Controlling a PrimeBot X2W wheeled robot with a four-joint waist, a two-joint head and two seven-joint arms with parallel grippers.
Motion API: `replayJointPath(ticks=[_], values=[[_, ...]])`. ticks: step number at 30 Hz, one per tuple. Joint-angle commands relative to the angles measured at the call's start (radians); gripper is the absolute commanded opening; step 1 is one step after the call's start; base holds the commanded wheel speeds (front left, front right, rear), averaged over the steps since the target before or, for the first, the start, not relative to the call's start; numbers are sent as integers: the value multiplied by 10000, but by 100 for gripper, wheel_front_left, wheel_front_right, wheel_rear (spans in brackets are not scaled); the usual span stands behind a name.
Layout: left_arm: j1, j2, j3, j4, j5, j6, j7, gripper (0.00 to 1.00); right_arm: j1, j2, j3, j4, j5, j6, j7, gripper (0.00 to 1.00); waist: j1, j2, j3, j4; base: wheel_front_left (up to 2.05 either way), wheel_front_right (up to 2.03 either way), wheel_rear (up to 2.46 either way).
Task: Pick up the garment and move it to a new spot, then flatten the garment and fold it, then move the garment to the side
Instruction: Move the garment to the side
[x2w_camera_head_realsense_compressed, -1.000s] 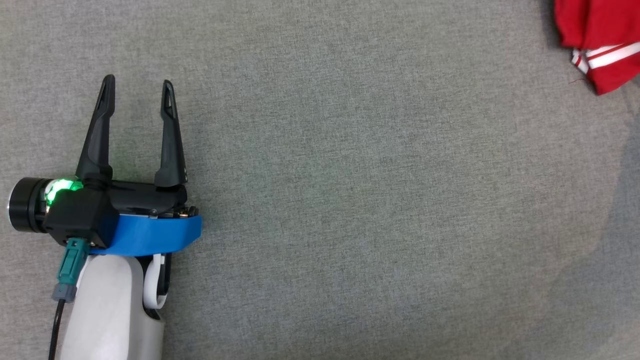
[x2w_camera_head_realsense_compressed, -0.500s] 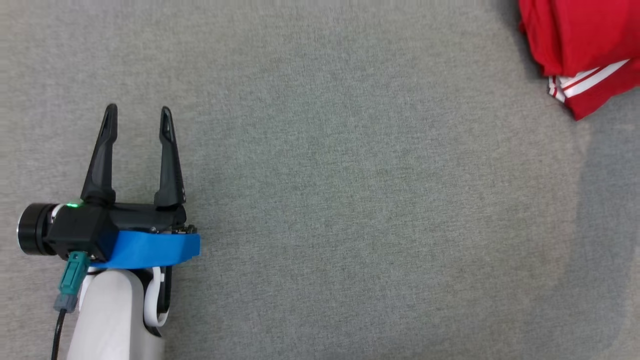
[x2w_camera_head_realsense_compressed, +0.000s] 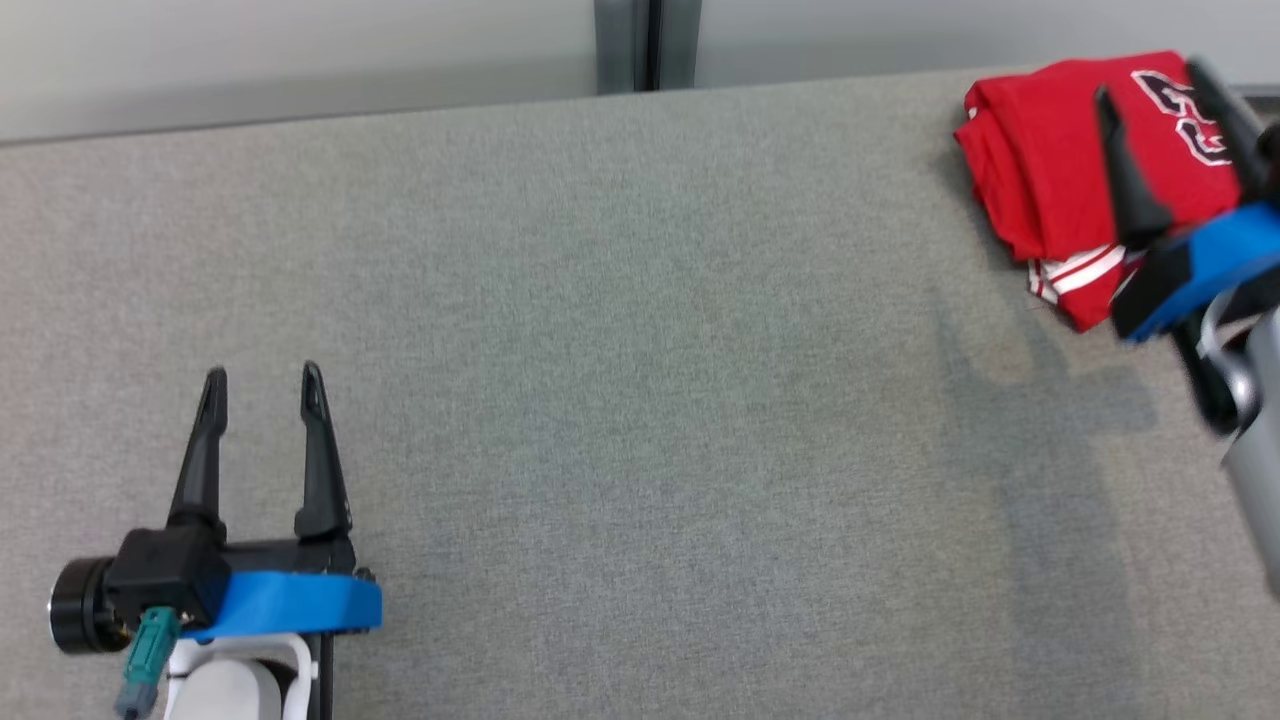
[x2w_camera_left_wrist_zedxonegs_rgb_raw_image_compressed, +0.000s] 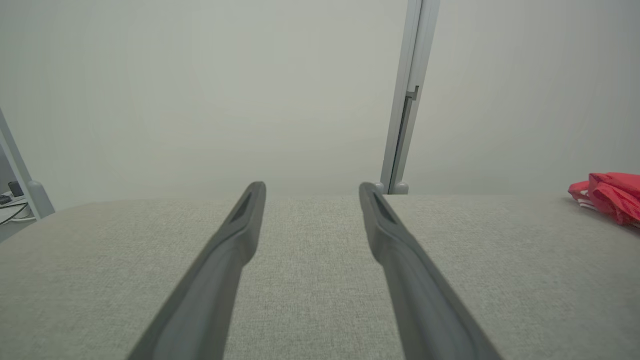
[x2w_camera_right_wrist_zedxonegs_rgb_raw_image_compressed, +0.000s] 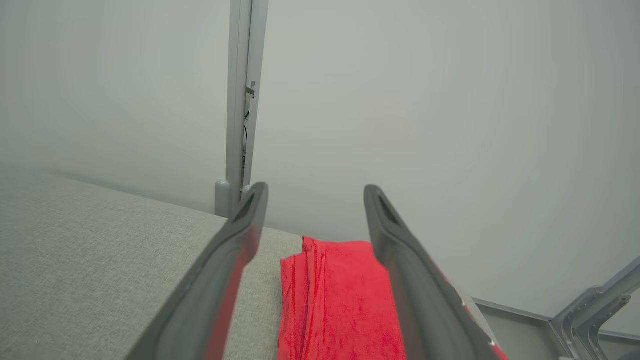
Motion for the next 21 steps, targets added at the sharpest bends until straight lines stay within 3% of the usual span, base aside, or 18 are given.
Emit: replayJointPath(ticks=[1, 7, 21], values=[[183, -12, 43, 62, -48, 43, -22, 100, 522, 138, -60, -259, 29, -1, -27, 100, 2, 2, -350, -167, 0, 0, 0], [873, -23, 250, 283, -60, 33, -21, 100, 2349, 691, -233, -1459, 194, 0, -28, 100, 2, 2, -1029, -147, 0, 0, 0], [1449, -122, 133, 926, -123, -77, -22, 100, 6158, 1795, -1781, -3612, -51, 0, -32, 100, 2, 2, -2042, 255, 0, 0, 0]])
